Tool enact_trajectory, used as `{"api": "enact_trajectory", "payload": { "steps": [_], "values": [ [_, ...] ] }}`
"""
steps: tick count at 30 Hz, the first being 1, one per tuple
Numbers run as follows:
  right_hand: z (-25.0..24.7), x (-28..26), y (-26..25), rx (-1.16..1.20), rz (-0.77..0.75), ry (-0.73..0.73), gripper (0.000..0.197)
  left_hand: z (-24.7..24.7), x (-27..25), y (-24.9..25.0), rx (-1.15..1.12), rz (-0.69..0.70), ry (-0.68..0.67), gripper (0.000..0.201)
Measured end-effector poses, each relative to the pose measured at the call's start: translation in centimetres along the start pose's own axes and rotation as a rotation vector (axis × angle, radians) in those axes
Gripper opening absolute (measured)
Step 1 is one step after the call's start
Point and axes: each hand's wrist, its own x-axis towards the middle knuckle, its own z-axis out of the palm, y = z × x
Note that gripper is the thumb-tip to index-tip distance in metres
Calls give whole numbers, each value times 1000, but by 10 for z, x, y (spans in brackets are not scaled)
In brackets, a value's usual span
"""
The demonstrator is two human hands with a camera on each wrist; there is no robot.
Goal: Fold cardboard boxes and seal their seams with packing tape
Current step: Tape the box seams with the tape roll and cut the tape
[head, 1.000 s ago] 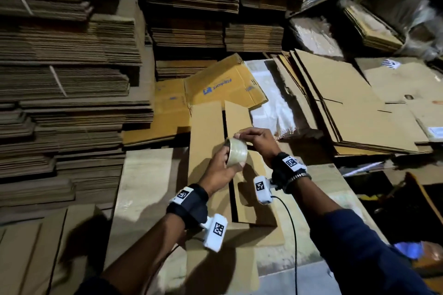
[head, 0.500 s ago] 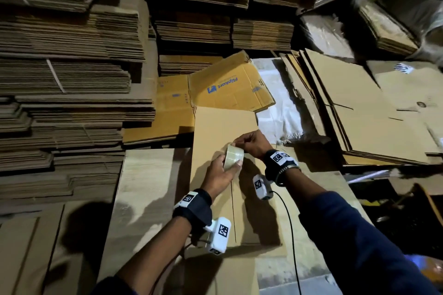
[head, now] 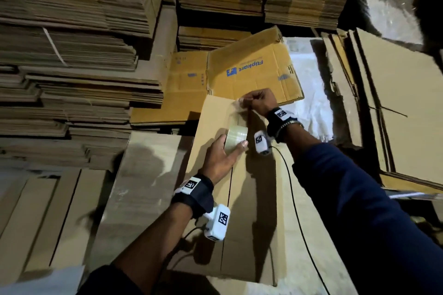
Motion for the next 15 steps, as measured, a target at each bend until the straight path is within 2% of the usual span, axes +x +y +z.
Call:
{"api": "enact_trajectory", "payload": {
  "steps": [2,5,7,11,15],
  "values": [
    [-2,25,2,12,3,4,11,0,4,0,17,-18,26,77],
    [1,51,4,9,51,-44,12,-1,10,-1,-6,-33,53,63],
    [5,65,11,-47,108,-62,10,0,19,-4,-35,-40,31,61],
    [10,79,28,-79,191,-79,10,3,34,-11,-49,-105,-23,80],
    [5,85,20,-187,223,-183,10,5,36,-17,-102,-142,-25,84]
  ]
}}
